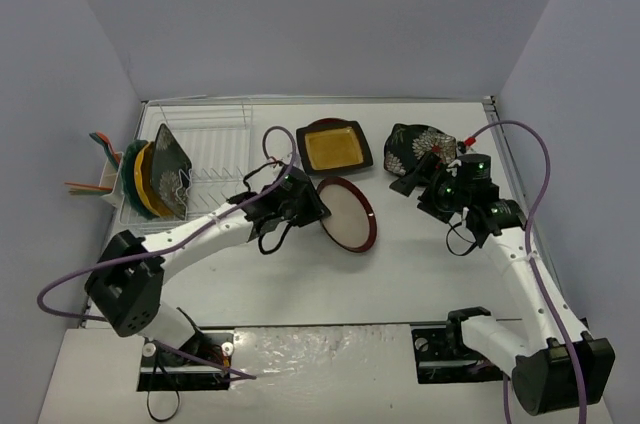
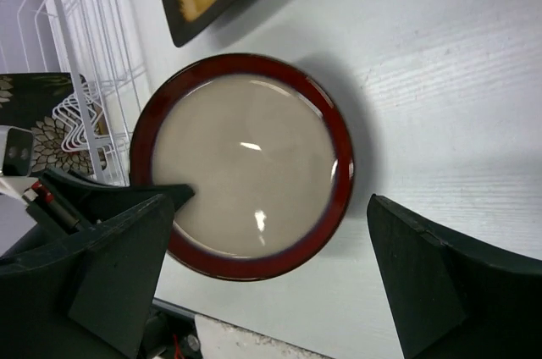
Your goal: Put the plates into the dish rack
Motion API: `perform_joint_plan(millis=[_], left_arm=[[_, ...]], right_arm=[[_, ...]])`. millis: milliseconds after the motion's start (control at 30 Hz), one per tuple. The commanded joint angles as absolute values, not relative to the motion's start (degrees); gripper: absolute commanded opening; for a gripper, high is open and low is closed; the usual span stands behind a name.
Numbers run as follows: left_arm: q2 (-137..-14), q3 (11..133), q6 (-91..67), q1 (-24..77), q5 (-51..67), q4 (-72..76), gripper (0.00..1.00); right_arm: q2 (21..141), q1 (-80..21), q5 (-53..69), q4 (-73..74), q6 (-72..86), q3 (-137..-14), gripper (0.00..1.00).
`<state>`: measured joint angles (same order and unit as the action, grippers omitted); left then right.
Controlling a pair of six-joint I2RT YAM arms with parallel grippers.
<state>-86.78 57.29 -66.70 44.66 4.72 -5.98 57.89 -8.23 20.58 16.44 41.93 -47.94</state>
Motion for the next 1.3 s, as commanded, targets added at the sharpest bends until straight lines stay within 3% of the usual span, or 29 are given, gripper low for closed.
perform_joint_plan(millis=[0, 167, 467, 800, 1267], left_arm=[[-75.97, 71.83, -50.58, 43.95, -2.35, -17.24, 0.00], [-71.57, 82.52, -34.65, 40.16, -10.03, -32.08, 0.00], [-72.80, 100.06, -7.97, 22.58, -17.27, -48.52, 0.00], [-81.29, 103.62, 7.81, 6.95, -16.96, -45.27, 0.00], [-91.46, 102.82, 8.93, 2.66, -15.95, -39.93, 0.00]], right_arm=[[56.04, -7.82, 18.03, 20.57, 36.06, -53.89, 0.95], [54.91, -7.64, 16.34, 20.65, 34.32, -55.17, 0.95], [54.63, -7.56, 16.84, 20.65, 31.18, -54.35, 0.95], [56.78, -7.56, 18.02, 20.48, 28.48, -54.08, 0.96], [61.09, -7.26, 18.87, 20.27, 24.90, -55.28, 0.96]])
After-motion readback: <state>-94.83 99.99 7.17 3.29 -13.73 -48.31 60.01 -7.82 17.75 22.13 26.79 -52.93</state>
